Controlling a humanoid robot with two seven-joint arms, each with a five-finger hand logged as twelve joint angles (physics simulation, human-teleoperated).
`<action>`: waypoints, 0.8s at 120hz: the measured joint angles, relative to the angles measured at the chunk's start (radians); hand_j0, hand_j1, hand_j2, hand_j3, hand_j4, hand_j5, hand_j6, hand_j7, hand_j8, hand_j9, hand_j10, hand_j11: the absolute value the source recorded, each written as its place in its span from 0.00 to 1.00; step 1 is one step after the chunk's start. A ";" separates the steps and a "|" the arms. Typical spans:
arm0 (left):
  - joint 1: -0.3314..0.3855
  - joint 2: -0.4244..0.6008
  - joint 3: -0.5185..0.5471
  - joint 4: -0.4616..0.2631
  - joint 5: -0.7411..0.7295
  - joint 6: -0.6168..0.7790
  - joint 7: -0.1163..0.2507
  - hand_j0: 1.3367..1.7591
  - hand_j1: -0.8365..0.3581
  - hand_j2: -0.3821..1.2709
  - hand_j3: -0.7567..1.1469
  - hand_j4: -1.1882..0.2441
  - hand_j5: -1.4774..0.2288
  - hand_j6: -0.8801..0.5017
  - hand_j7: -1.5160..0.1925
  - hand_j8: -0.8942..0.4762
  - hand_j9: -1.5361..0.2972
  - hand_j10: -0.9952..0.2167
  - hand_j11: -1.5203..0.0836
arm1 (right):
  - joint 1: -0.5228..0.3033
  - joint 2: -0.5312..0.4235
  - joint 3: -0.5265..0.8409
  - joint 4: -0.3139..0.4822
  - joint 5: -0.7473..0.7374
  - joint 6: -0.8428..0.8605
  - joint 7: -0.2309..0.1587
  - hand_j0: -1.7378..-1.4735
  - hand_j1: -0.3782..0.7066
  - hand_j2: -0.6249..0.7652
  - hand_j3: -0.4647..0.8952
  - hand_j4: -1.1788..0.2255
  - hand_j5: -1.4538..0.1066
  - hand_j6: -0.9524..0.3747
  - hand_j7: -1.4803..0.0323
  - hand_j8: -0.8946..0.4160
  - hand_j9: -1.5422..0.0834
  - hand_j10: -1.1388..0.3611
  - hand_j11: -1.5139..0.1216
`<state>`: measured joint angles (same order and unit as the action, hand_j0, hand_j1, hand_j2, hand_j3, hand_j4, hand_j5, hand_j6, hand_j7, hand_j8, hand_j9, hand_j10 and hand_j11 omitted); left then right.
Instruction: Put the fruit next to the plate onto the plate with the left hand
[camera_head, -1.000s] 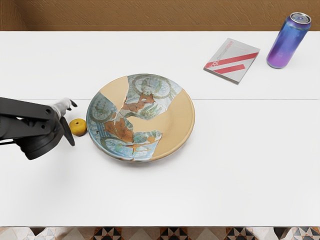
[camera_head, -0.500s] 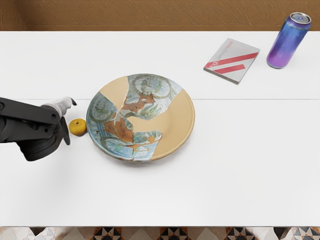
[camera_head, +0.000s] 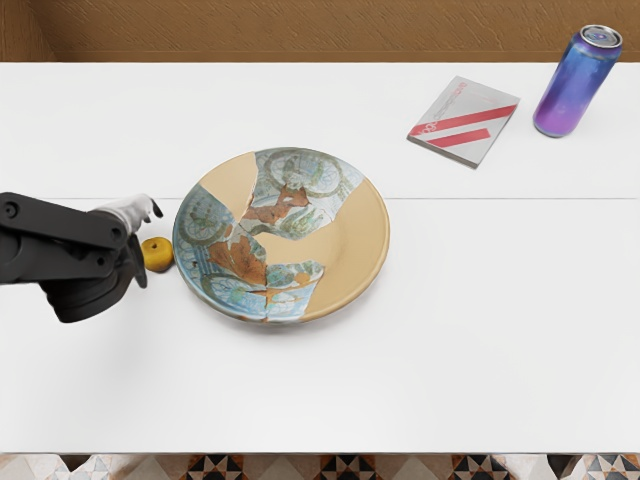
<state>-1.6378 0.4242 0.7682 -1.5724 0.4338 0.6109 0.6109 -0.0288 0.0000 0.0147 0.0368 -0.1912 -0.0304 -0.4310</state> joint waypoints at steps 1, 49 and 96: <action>-0.001 0.000 0.000 -0.001 -0.003 0.000 0.000 0.76 0.72 0.27 0.40 0.64 0.66 0.44 0.68 0.45 0.64 0.59 0.72 | 0.000 0.000 0.000 0.000 0.000 0.000 0.000 0.30 0.03 0.45 0.34 0.84 0.93 0.72 0.98 0.68 0.95 0.76 0.93; -0.009 -0.002 -0.010 -0.012 -0.083 0.000 0.000 0.76 0.70 0.27 0.40 0.62 0.64 0.42 0.66 0.44 0.63 0.58 0.71 | 0.000 0.000 0.000 0.000 0.000 0.000 0.000 0.30 0.03 0.45 0.34 0.84 0.93 0.72 0.98 0.68 0.95 0.76 0.93; -0.009 -0.016 -0.037 -0.007 -0.102 0.000 0.000 0.76 0.69 0.27 0.40 0.62 0.64 0.42 0.66 0.43 0.63 0.58 0.71 | 0.000 0.000 0.000 0.000 0.000 0.000 0.000 0.30 0.03 0.45 0.34 0.84 0.93 0.72 0.98 0.68 0.95 0.76 0.93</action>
<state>-1.6468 0.4085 0.7310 -1.5791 0.3315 0.6109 0.6109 -0.0288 0.0000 0.0145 0.0368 -0.1909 -0.0306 -0.4310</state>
